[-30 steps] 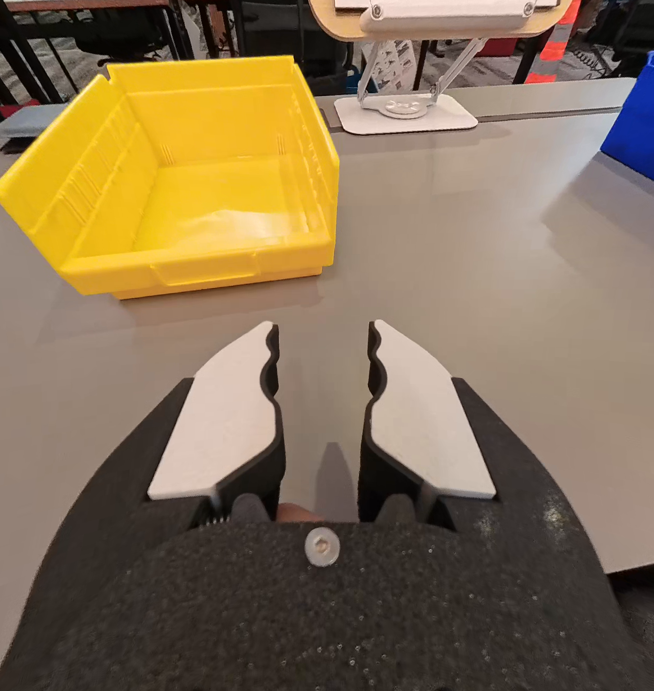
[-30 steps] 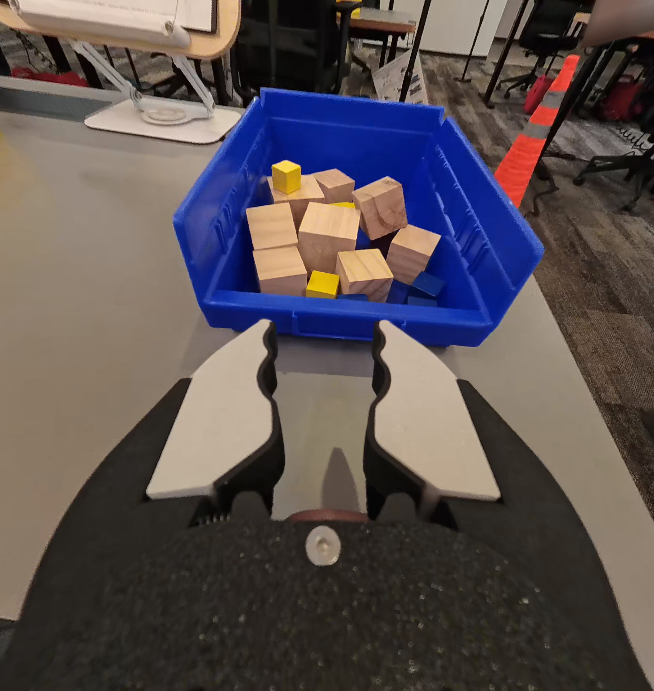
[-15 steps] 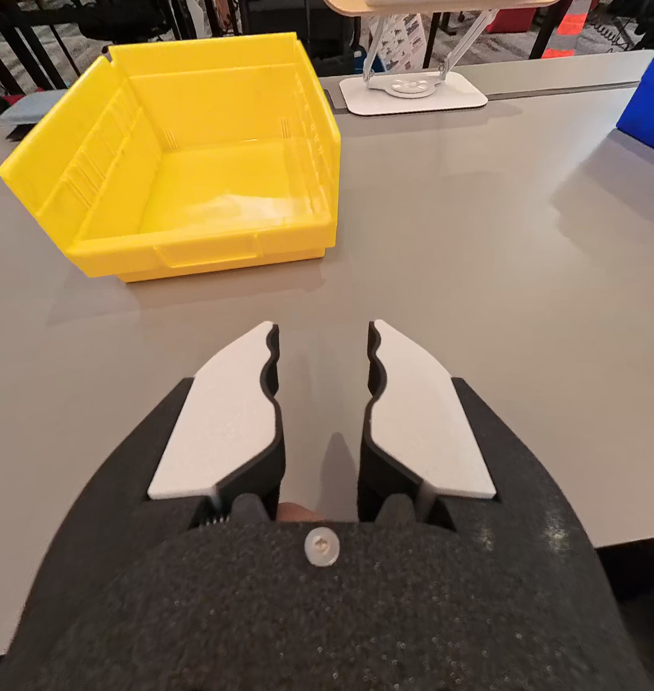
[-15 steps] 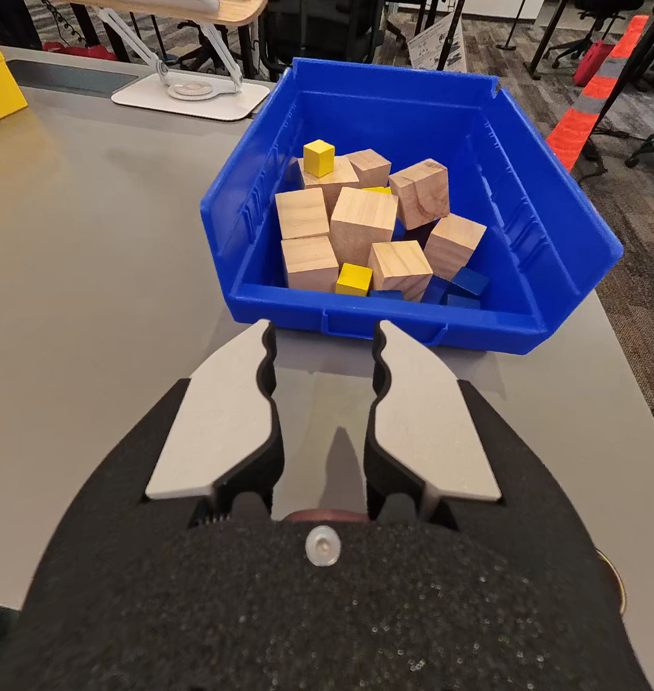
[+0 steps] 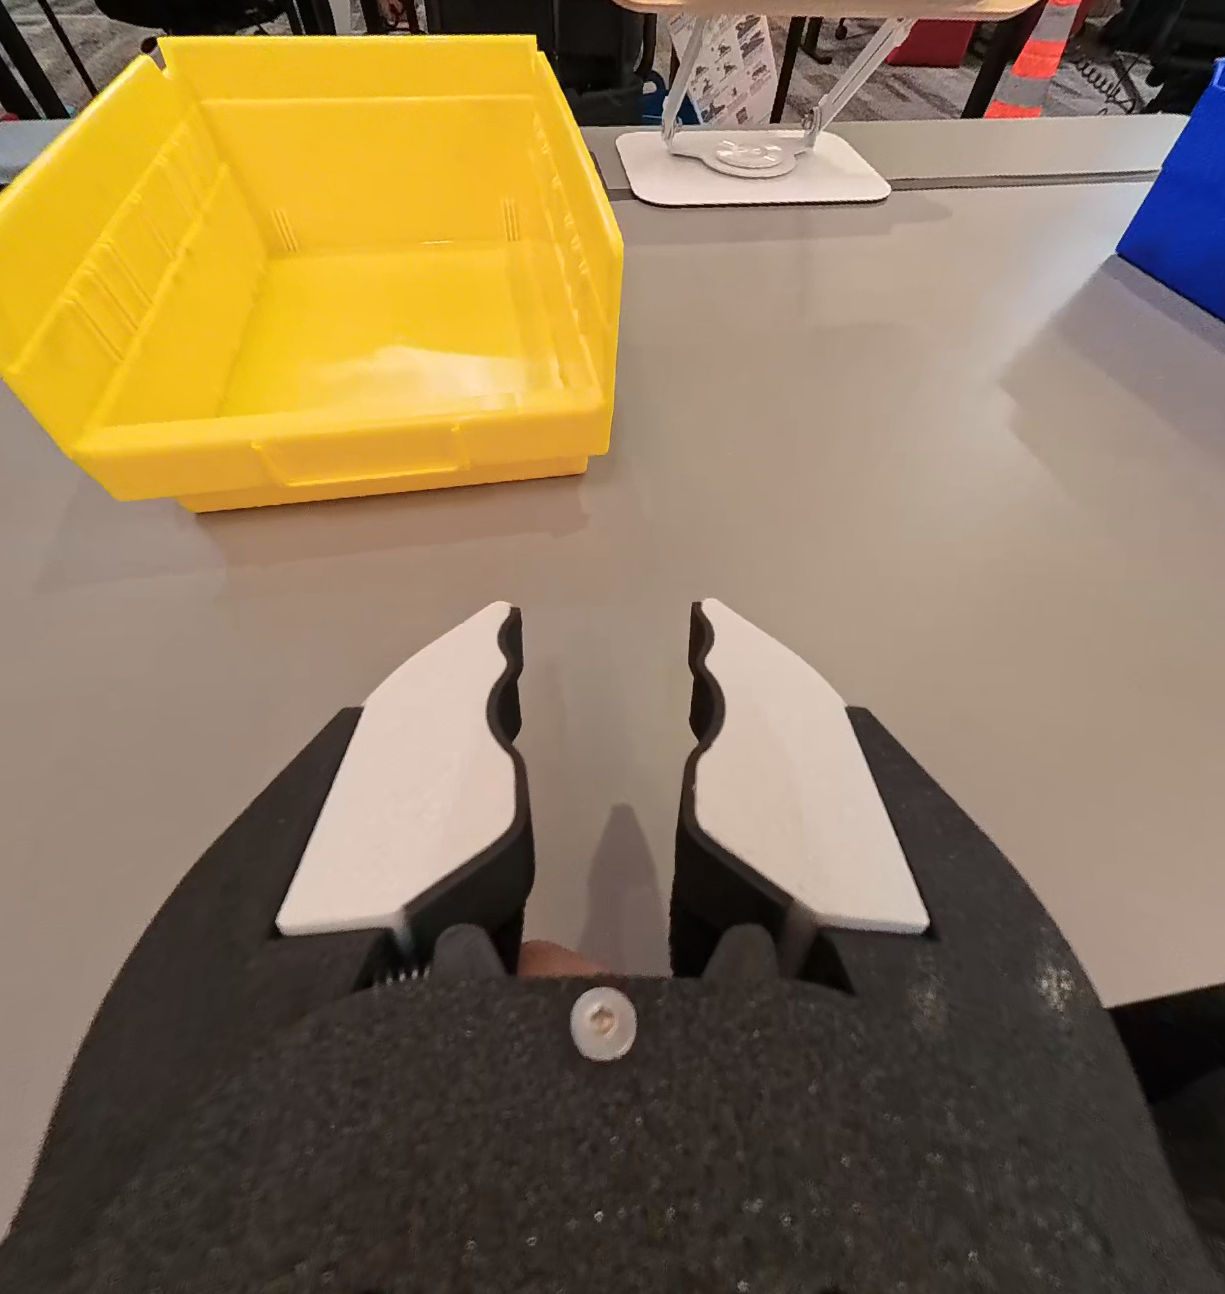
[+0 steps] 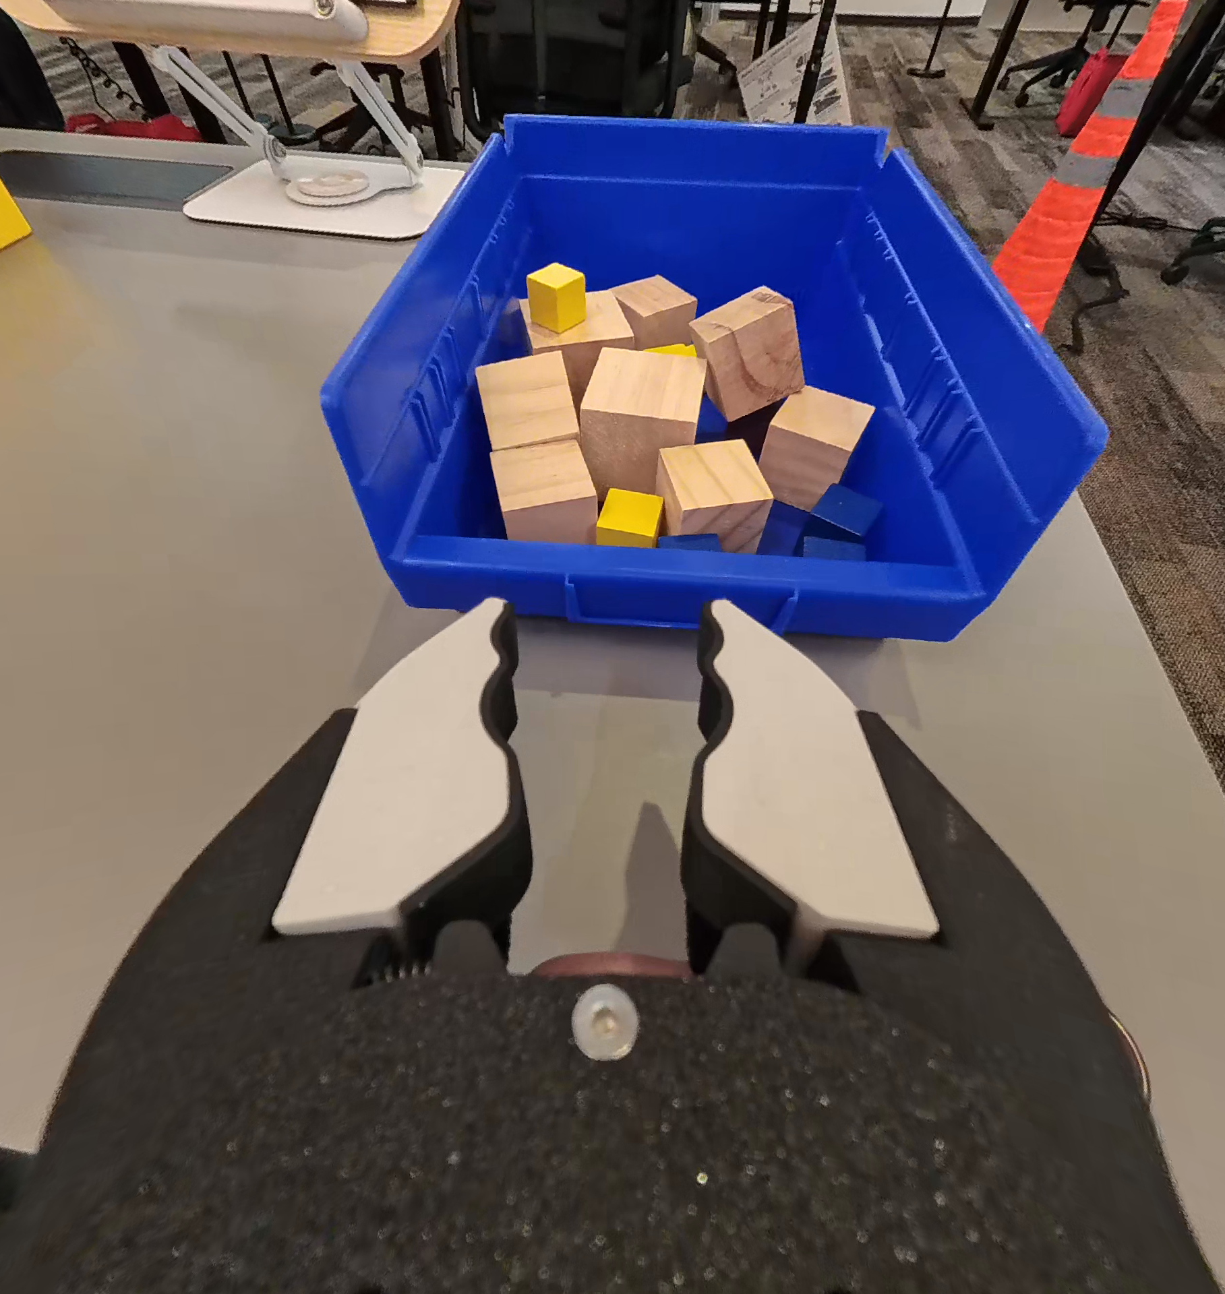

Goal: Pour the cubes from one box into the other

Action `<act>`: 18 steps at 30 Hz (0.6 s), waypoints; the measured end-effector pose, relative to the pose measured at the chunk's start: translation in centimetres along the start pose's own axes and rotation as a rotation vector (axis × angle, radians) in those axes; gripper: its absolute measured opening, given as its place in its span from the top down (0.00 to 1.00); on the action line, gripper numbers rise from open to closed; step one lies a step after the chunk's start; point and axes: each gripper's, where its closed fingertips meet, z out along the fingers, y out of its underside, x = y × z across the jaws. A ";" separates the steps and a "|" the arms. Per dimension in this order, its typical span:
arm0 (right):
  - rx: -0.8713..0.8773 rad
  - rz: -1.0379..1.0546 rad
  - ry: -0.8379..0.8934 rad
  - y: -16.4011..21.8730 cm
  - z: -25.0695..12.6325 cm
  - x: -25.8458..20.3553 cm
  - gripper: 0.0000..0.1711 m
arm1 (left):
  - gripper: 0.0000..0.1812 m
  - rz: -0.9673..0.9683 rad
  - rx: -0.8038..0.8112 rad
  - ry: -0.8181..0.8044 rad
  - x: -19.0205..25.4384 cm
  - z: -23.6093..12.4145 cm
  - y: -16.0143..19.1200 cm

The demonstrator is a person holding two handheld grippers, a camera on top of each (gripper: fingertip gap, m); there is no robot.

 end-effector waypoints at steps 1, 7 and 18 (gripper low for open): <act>-0.004 -0.004 0.001 0.0 0.0 0.0 0.71 | 0.75 -0.001 -0.001 0.002 0.0 0.0 0.0; -0.006 -0.014 0.007 0.1 0.0 0.1 0.71 | 0.75 0.005 0.000 0.011 0.3 0.1 0.0; 0.009 0.013 0.044 -0.1 -0.3 1.5 0.71 | 0.66 0.073 0.119 0.627 21.1 -1.4 -4.0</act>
